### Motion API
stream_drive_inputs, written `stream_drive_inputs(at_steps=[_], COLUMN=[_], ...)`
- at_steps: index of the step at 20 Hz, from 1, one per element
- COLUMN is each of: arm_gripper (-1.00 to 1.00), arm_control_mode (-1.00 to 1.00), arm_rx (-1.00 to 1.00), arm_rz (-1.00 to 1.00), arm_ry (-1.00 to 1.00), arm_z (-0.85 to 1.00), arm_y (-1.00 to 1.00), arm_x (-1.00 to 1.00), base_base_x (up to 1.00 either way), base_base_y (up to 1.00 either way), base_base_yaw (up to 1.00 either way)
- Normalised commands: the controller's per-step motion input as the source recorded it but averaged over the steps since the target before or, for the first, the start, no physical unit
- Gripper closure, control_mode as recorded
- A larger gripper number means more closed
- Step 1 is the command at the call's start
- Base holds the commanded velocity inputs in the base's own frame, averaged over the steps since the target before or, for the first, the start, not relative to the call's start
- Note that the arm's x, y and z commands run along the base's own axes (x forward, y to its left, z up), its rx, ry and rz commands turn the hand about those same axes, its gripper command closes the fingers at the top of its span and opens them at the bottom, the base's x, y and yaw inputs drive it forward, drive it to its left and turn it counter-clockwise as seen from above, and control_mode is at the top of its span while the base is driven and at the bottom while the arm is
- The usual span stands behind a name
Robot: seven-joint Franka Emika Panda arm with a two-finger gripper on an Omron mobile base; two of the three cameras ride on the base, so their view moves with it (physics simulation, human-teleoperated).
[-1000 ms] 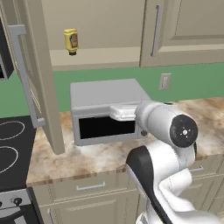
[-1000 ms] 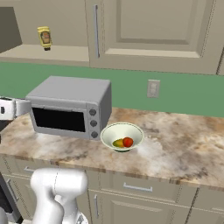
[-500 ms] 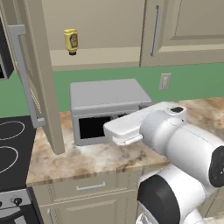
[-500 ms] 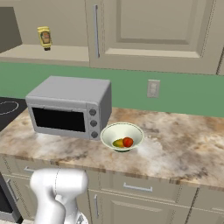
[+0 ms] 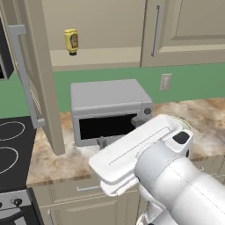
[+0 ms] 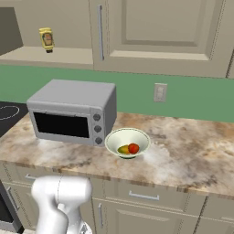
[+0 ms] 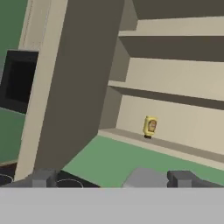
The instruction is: Open the cabinet. Pick the mango and apple from the cabinet and place them into the bowl. Then close the cabinet.
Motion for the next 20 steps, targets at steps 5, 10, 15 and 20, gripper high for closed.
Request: stream_drive_inputs(at_steps=[5, 10, 15, 20], arm_gripper=[-1.0, -1.0, -1.0, -1.0], arm_control_mode=[-1.0, -1.0, -1.0, -1.0], arm_rx=[0.0, 0.0, 0.0, 0.02], arm_rz=[0.01, -0.01, -0.08, -0.11], arm_ry=[-0.22, -0.09, -0.14, -0.2], arm_z=[0.03, 0.0, -0.03, -0.06], arm_y=[0.21, 0.26, 0.4, 0.45], arm_x=[-0.39, 0.0, 0.07, 0.12], base_base_x=[0.0, 0.0, 0.0, 0.0], base_base_y=[0.0, 0.0, 0.0, 0.0], base_base_yaw=[0.0, 0.0, 0.0, 0.0])
